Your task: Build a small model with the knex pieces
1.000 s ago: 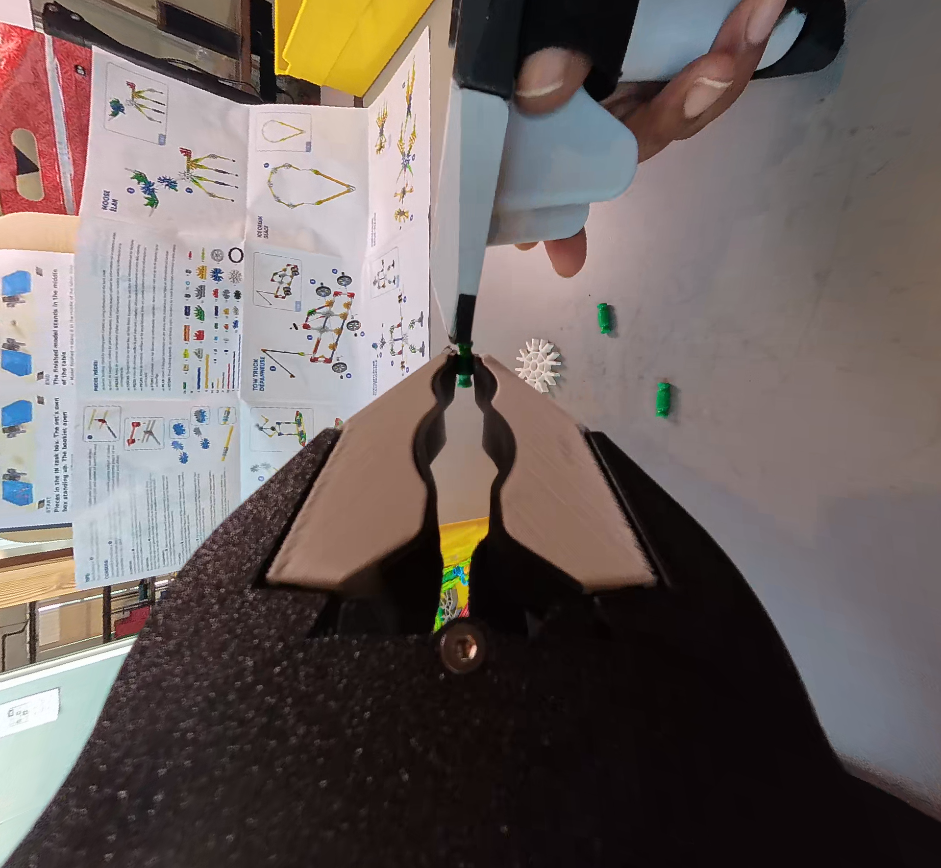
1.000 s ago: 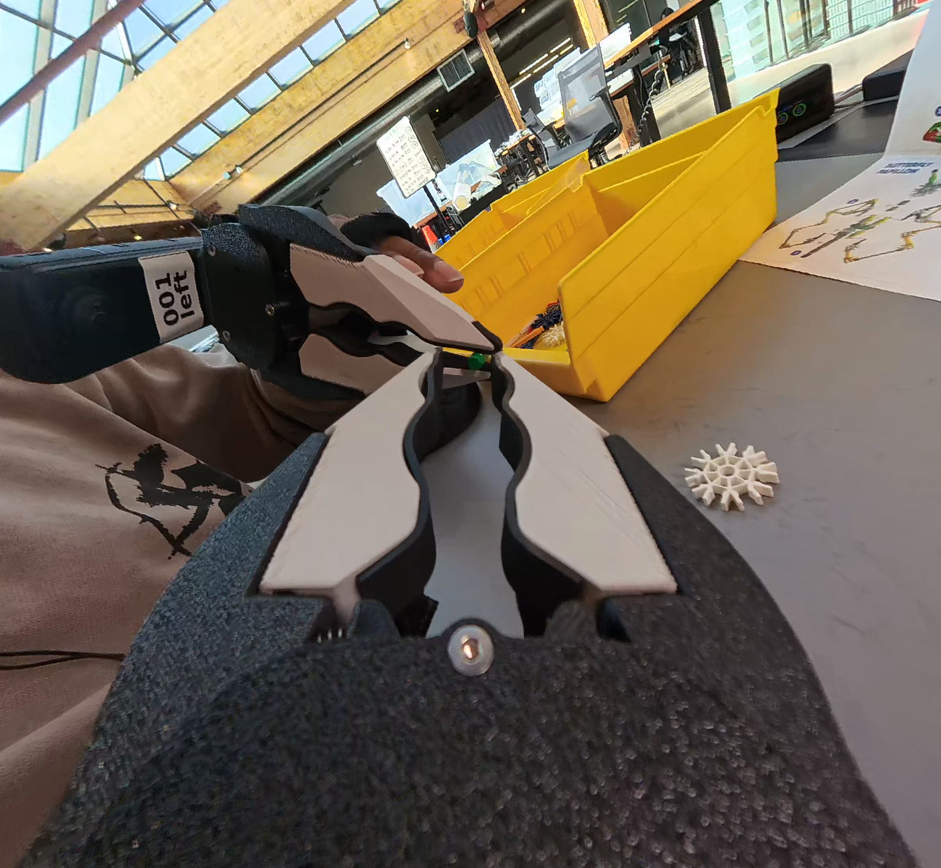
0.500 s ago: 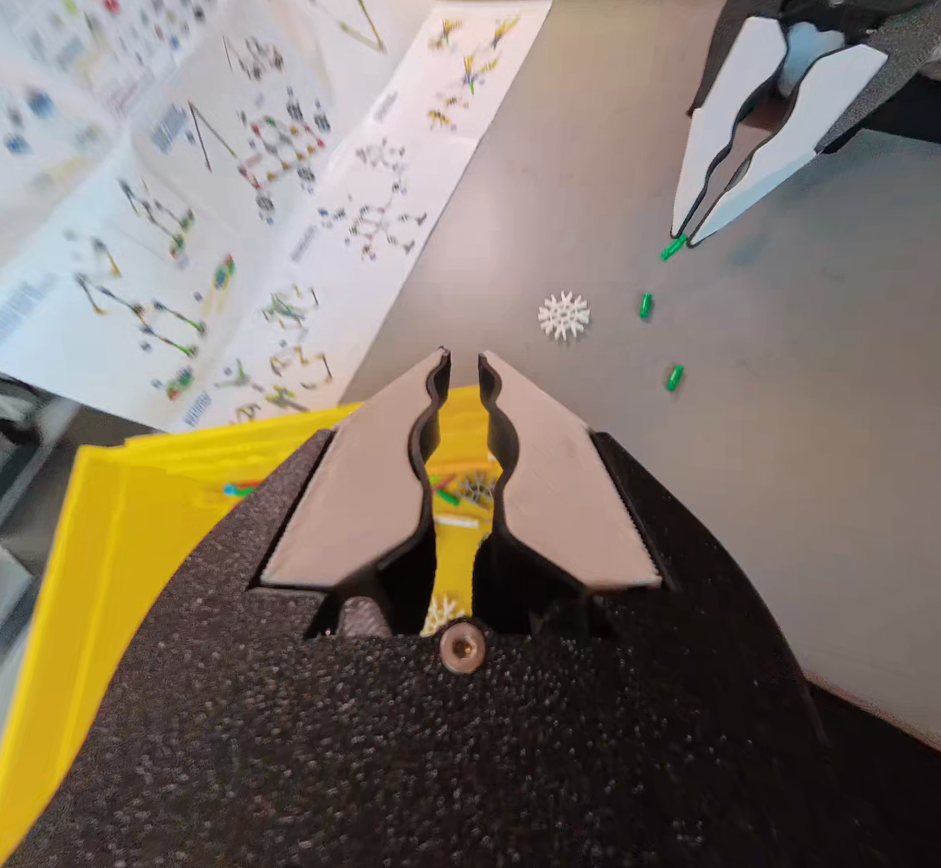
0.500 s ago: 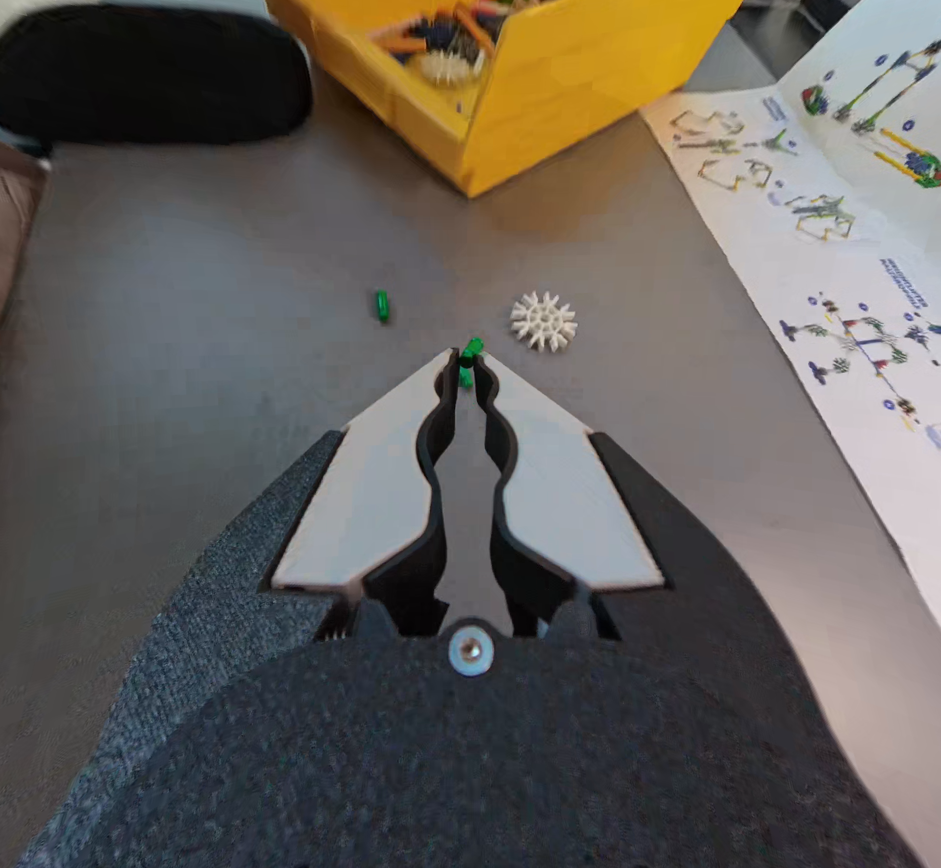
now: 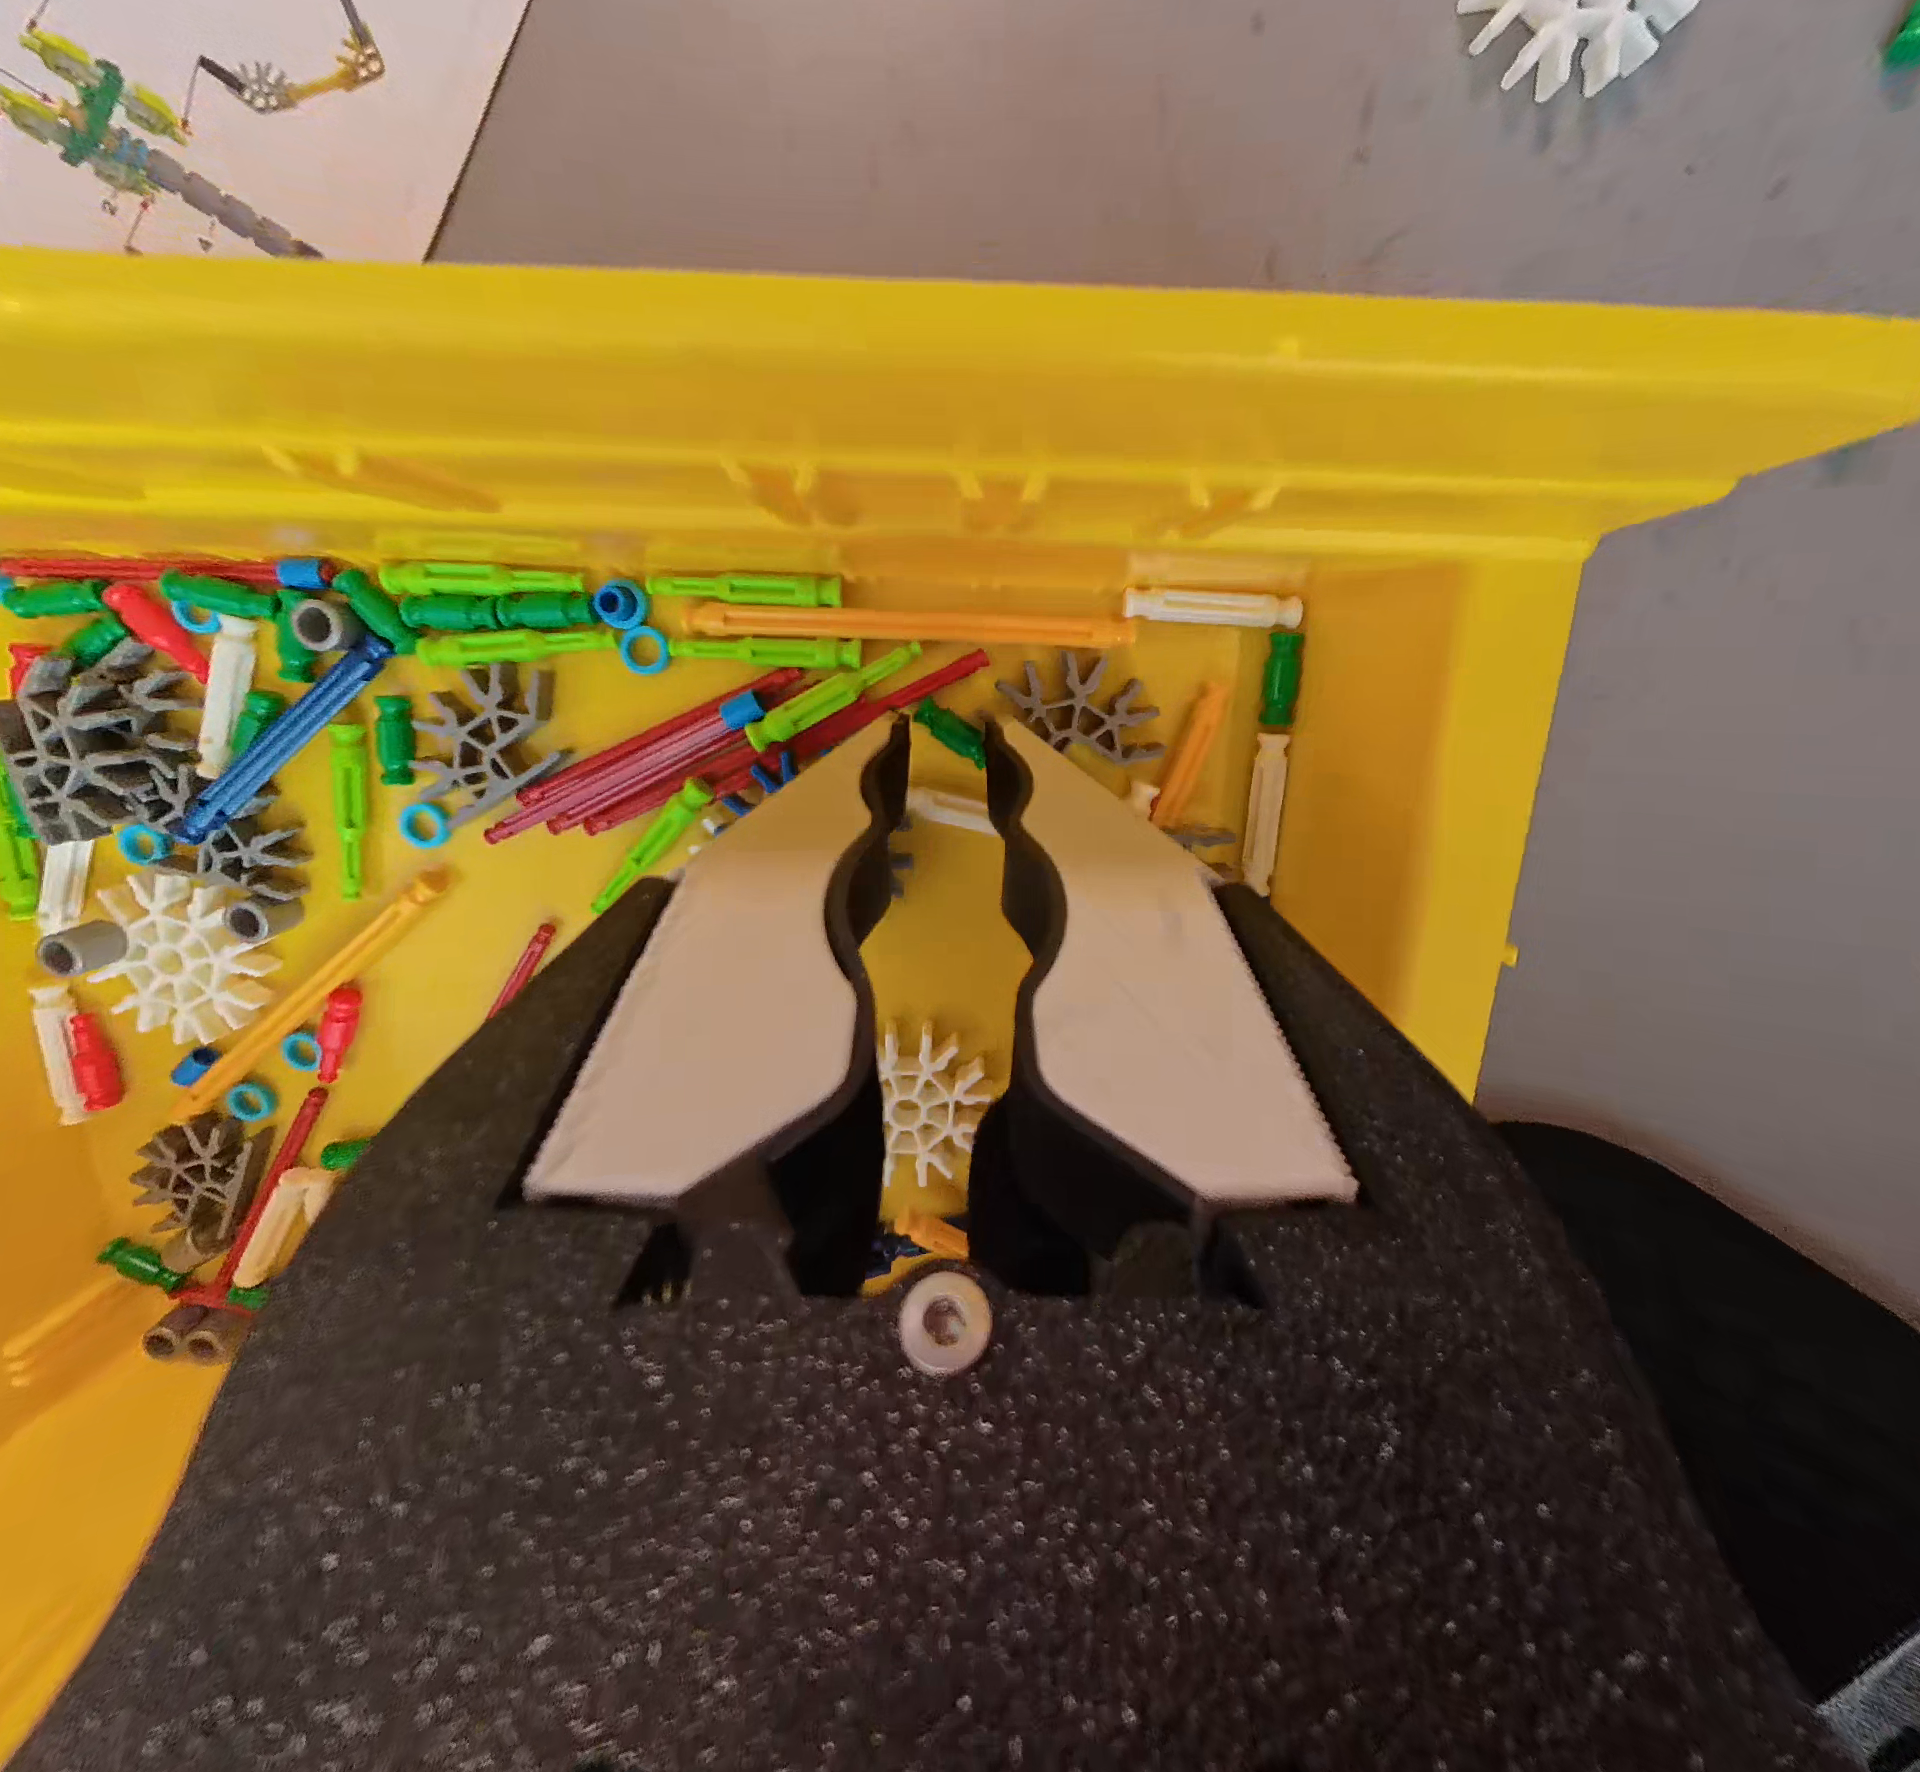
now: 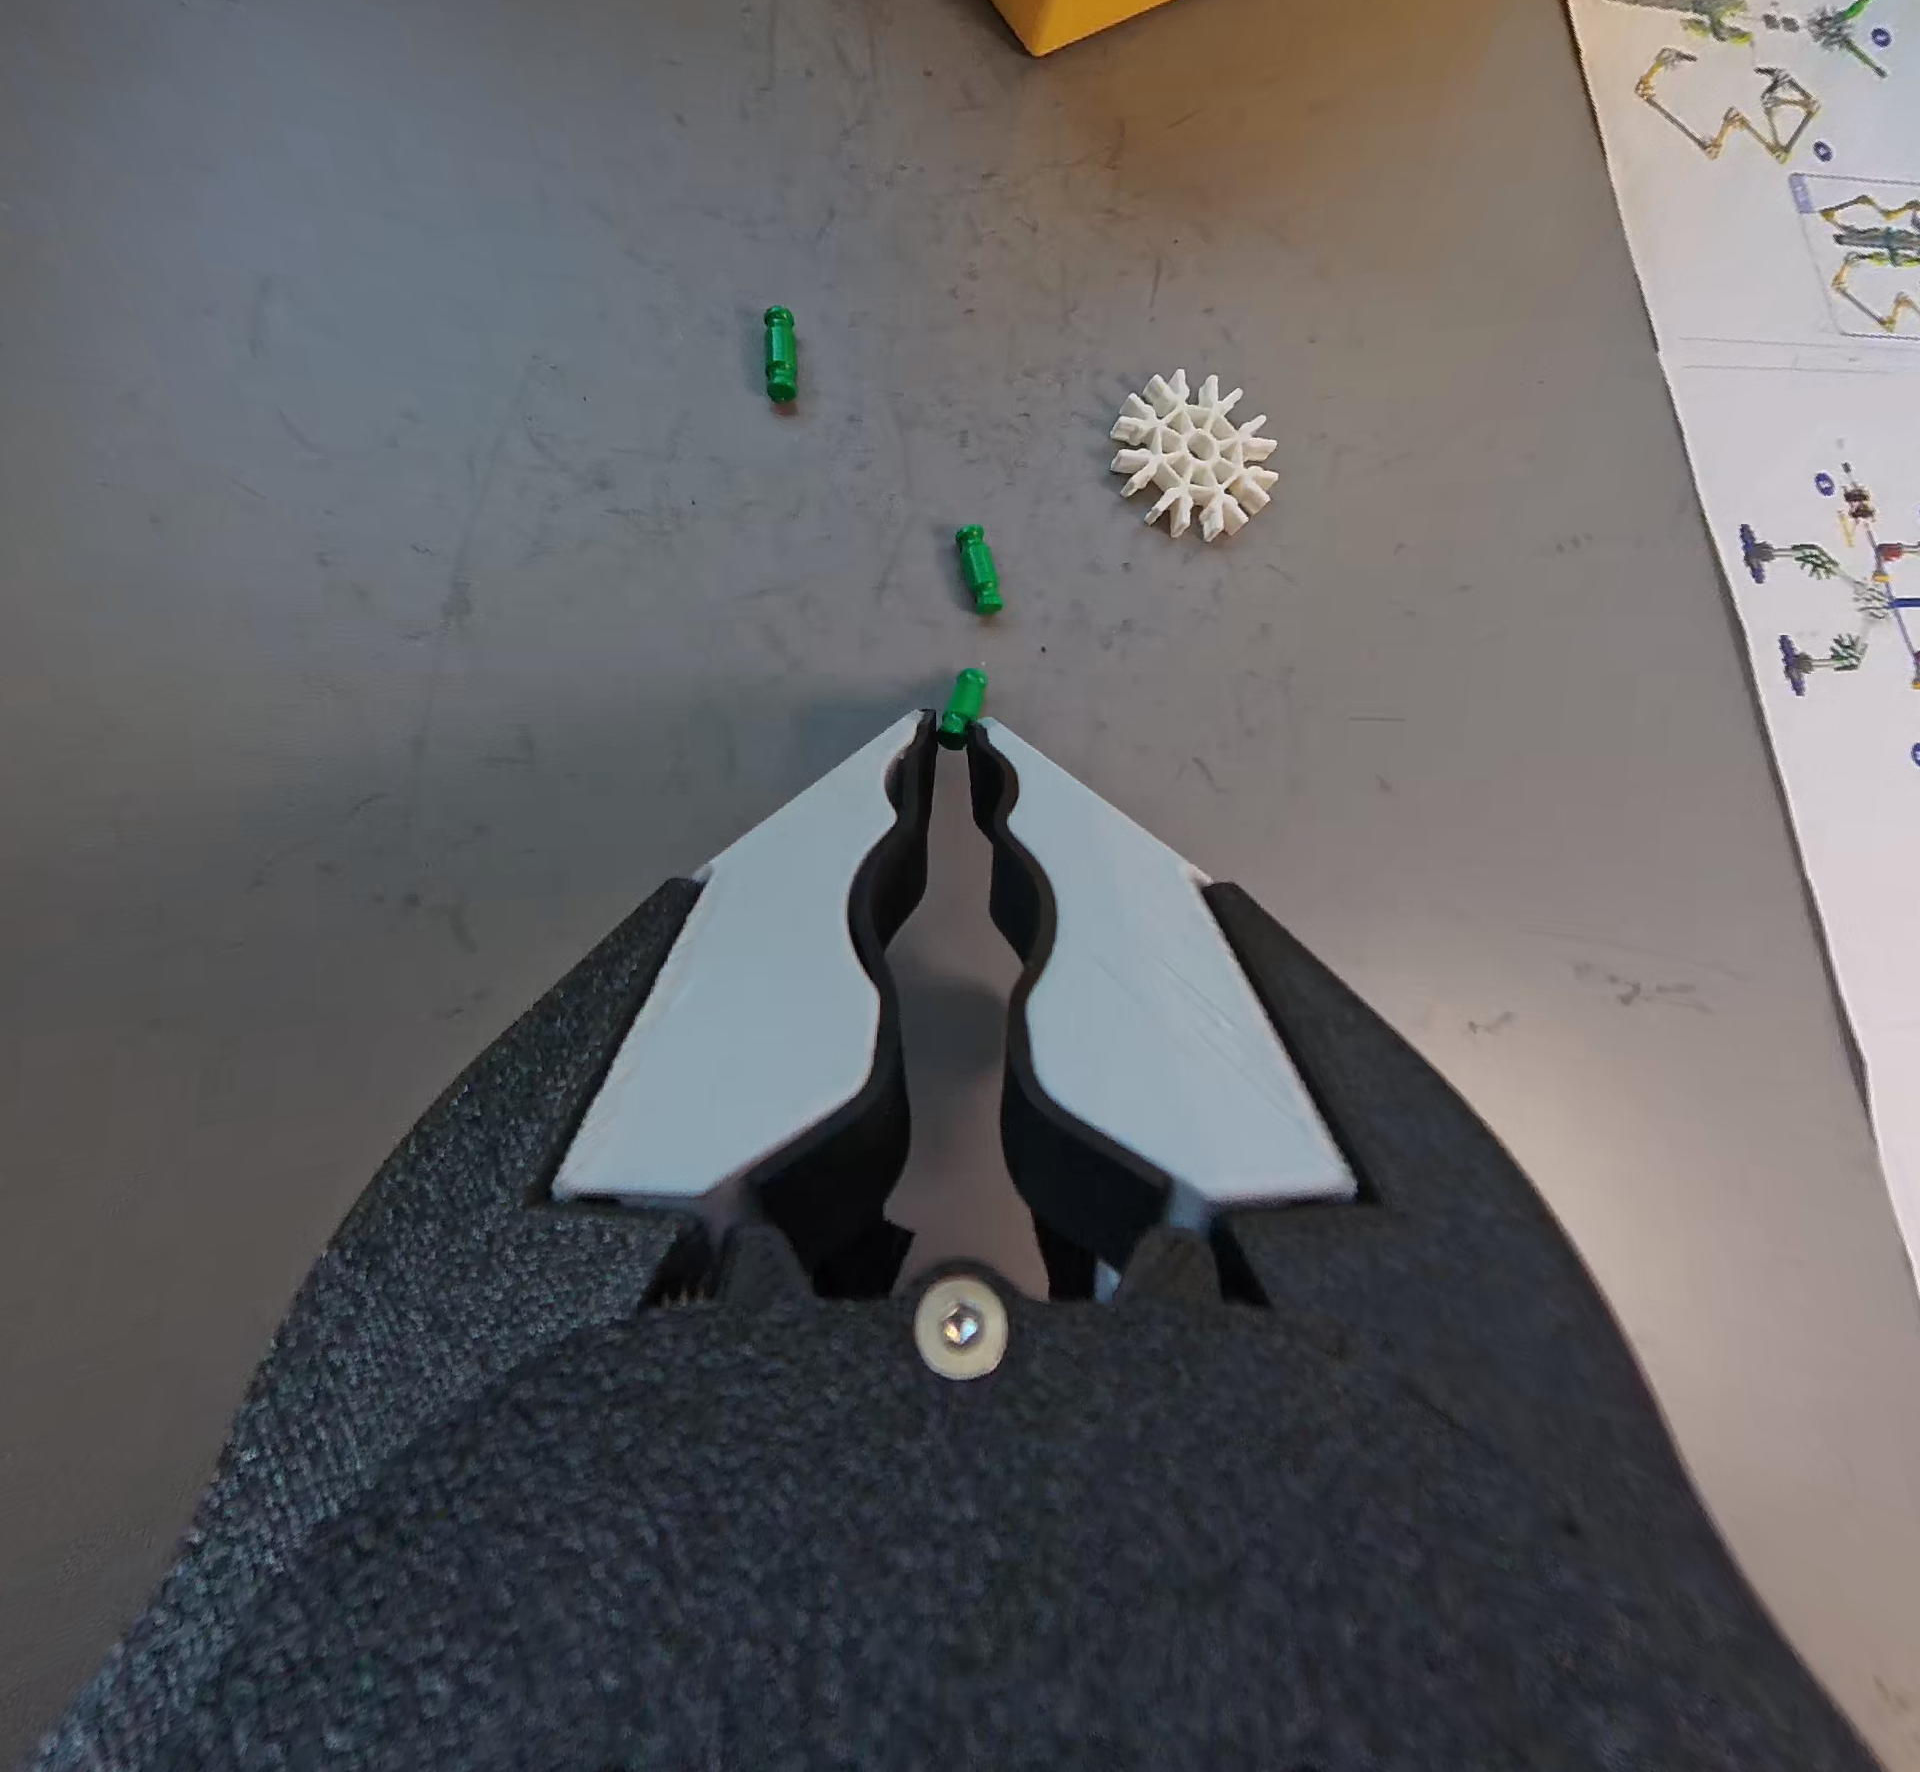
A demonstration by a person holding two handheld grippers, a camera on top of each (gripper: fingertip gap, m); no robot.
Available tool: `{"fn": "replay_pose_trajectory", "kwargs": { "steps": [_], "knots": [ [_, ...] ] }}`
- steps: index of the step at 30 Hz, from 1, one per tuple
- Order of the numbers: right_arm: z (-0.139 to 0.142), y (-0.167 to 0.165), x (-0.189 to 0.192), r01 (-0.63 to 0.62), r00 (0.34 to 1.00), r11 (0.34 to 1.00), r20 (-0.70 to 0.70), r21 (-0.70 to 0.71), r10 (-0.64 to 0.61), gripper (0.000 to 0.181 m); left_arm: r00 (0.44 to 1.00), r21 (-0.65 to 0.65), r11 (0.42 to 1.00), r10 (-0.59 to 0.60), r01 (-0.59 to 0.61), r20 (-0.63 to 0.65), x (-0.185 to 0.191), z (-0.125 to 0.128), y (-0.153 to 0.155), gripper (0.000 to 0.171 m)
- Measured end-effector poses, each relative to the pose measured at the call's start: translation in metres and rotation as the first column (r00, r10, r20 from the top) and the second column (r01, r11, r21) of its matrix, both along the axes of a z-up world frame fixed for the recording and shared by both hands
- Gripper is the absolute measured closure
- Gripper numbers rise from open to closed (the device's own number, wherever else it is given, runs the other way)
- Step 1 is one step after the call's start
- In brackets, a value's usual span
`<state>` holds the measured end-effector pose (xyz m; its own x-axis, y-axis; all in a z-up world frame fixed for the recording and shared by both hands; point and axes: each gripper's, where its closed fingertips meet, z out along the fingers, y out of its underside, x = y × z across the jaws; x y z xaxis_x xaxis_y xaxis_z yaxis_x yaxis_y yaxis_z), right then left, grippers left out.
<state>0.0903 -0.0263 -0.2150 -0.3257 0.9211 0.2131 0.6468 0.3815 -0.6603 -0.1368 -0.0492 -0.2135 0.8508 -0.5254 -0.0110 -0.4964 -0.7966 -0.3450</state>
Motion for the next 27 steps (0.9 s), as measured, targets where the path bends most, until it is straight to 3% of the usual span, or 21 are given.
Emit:
{"fn": "replay_pose_trajectory", "kwargs": {
  "steps": [6, 11, 14, 16, 18, 21, 24, 27],
  "knots": [
    [-0.003, 0.001, 0.001, -0.001, 1.0, 1.0, 0.01, 0.021, 0.001, 0.175, 0.999, -0.071, 0.997, 0.042, -0.043, -0.017, -0.005, -0.007, -0.002, 0.163],
    [0.006, 0.0, -0.002, 0.001, 1.0, 1.0, -0.031, 0.008, -0.001, 0.169, 0.999, -0.05, 0.998, 0.039, -0.04, -0.017, -0.006, -0.007, -0.001, 0.165],
    [0.032, 0.001, -0.009, 0.028, 0.986, 0.998, -0.161, -0.054, -0.037, 0.163, 0.997, 0.038, 0.999, 0.01, -0.008, -0.071, -0.009, 0.005, 0.003, 0.166],
    [0.055, -0.001, -0.014, 0.029, 0.961, 0.989, -0.268, -0.142, -0.066, 0.158, 0.999, 0.181, 0.982, -0.044, 0.046, -0.016, 0.008, 0.037, 0.007, 0.166],
    [0.077, -0.006, -0.018, 0.007, 0.929, 0.97, -0.358, -0.241, -0.096, 0.155, 0.99, 0.357, 0.924, -0.135, 0.139, -0.036, 0.029, 0.078, 0.008, 0.166],
    [0.099, -0.018, -0.025, -0.045, 0.885, 0.928, -0.445, -0.371, -0.135, 0.153, 0.941, 0.587, 0.741, -0.317, 0.325, -0.122, 0.083, 0.129, -0.008, 0.166],
    [0.116, -0.036, -0.031, -0.122, 0.855, 0.851, -0.49, -0.51, -0.171, 0.153, 0.901, 0.66, 0.621, -0.369, 0.422, -0.229, 0.126, 0.144, -0.021, 0.165],
    [0.133, -0.048, -0.034, -0.192, 0.833, 0.756, -0.511, -0.626, -0.212, 0.152, 0.86, 0.682, 0.533, -0.396, 0.501, -0.322, 0.16, 0.142, -0.027, 0.165]
  ]
}}
